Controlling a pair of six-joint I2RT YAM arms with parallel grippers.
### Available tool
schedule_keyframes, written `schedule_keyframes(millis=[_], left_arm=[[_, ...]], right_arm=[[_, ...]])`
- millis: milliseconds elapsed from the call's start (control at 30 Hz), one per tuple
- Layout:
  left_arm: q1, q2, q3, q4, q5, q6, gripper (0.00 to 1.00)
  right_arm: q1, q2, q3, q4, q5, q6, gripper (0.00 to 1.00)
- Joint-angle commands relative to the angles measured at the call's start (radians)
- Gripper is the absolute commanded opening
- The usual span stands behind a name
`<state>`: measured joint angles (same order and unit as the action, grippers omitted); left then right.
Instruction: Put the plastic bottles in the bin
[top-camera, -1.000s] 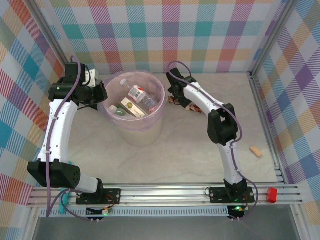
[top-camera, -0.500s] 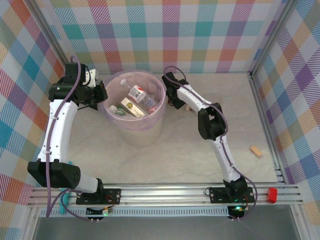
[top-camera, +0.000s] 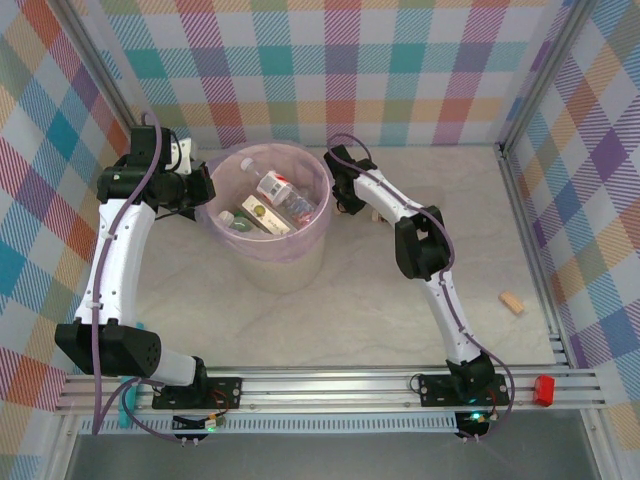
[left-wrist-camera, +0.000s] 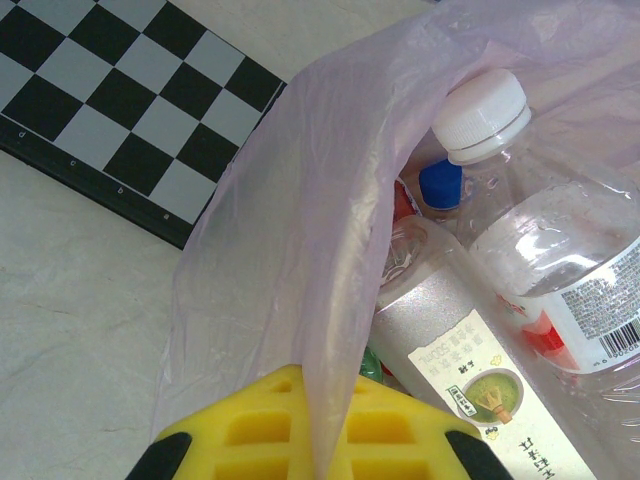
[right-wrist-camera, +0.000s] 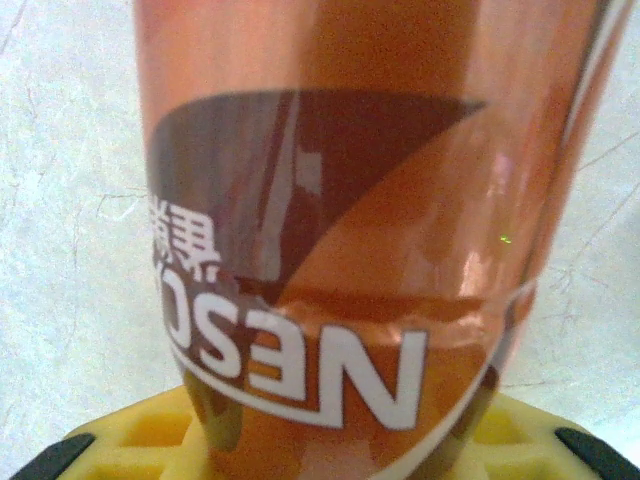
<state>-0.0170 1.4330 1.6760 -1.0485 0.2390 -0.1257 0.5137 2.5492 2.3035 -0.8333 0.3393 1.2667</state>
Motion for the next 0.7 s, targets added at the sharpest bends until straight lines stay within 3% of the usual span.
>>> schedule_keyframes(millis=[0,167,400,500,667], left_arm=[[0.011,-0.039,0.004,-0.013,0.073,-0.013,0.0],[0.011,-0.046,-0.005,-0.01,0.085,-0.015,0.0],[0.004,-0.046,-0.012,-0.027,0.106,-0.017,0.0],[-0.012,-0.049,-0.018,-0.025,0.099,-0.021,0.0],[-0.05,-0.041,-0.017,-0.01,0.097,-0.036,0.0]], right_arm=[[-0.008,-0.063,-0.022,-0.023,0.006,-0.075,0.32],[-0.009,-0.171,-0.064,0.005,0.017,-0.217,0.23],[-0.024,-0.394,-0.179,0.006,0.002,-0.473,0.2],[-0.041,-0.504,-0.277,0.036,-0.051,-0.595,0.2],[-0.084,-0.705,-0.444,0.096,-0.249,-0.806,0.22]])
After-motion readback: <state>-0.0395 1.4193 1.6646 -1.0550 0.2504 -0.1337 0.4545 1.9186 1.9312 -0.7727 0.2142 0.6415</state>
